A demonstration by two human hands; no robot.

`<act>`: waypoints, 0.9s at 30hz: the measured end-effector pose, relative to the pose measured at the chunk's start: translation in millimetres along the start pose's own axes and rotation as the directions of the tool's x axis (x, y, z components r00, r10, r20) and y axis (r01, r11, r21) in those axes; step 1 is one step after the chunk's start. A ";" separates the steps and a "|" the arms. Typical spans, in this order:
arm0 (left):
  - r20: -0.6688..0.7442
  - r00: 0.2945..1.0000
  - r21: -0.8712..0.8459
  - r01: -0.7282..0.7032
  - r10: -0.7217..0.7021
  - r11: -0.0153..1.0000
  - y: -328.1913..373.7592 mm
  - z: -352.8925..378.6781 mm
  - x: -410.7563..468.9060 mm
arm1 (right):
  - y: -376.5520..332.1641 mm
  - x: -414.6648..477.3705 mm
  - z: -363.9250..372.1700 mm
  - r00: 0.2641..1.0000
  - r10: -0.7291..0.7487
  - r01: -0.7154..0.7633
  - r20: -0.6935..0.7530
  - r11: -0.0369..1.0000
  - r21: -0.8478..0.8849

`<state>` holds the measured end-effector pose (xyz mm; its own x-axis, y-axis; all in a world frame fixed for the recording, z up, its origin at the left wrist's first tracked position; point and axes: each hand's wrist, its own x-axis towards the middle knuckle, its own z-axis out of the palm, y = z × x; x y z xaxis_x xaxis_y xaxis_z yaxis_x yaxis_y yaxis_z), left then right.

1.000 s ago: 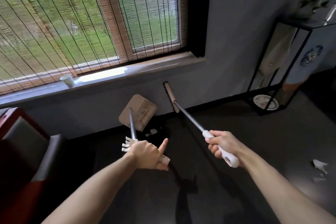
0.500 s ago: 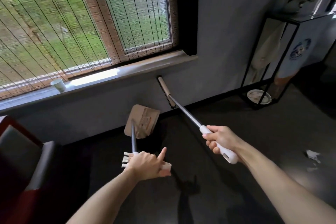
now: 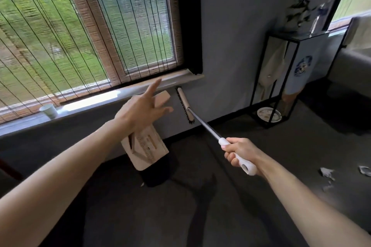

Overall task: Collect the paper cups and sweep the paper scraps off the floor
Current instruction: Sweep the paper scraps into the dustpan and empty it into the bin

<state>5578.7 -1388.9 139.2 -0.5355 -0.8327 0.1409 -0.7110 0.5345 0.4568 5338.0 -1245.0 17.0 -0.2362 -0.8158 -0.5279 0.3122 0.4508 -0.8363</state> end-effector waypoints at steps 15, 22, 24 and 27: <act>0.405 0.853 -0.368 -0.179 0.330 0.913 43.5 143.1 -23.4 | 119.3 -147.6 -21.0 0.848 0.090 0.053 -0.522 0.966 0.253; 0.482 0.591 -0.557 -0.363 0.647 0.747 162.2 211.6 -117.6 | 215.4 -271.8 -10.2 0.661 0.258 0.183 -0.704 0.855 0.485; 0.496 0.494 -0.598 -0.402 0.714 0.693 194.8 223.9 -152.6 | 240.0 -307.9 -8.9 0.598 0.312 0.242 -0.738 0.808 0.537; 0.504 0.378 -0.640 -0.440 0.777 0.629 240.6 241.3 -201.1 | 275.0 -358.7 -10.1 0.511 0.387 0.326 -0.767 0.738 0.590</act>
<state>5405.3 -1058.0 8.8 -0.9842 0.1737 -0.0345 0.0801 0.6105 0.7880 5499.2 -824.8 -25.1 -0.7058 0.0357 -0.7075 0.6965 -0.1471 -0.7023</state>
